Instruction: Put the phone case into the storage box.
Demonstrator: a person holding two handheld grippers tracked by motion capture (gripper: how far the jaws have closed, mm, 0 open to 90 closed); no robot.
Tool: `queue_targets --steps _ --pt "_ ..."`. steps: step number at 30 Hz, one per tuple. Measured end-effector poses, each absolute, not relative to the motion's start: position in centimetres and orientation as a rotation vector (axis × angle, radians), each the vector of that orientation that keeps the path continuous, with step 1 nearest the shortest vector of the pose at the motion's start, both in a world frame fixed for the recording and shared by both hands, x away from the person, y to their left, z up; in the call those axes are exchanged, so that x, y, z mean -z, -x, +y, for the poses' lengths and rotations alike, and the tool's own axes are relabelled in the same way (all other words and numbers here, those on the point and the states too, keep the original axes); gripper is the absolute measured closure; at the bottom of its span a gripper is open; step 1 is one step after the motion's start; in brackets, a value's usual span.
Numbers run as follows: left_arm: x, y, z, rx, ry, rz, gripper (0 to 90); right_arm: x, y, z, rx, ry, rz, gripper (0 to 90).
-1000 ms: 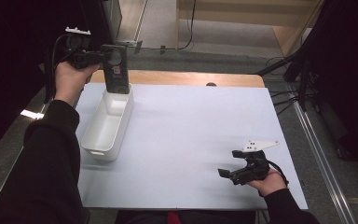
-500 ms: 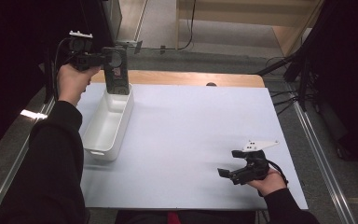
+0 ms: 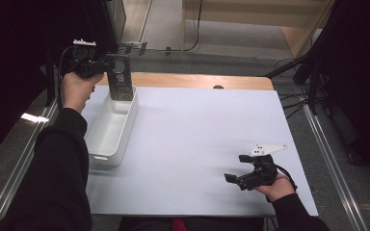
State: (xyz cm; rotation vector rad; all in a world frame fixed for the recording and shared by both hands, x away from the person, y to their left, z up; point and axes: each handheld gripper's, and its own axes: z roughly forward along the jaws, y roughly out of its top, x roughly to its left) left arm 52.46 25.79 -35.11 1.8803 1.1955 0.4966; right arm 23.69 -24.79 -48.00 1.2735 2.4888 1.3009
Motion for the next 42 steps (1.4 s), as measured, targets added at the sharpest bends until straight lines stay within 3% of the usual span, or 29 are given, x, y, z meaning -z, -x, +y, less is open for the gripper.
queue_targets --steps 42 --pt "39.4 -52.6 25.7 -0.492 -1.895 1.21 70.7 48.1 -23.7 -24.5 -1.296 -1.271 2.502 0.0"
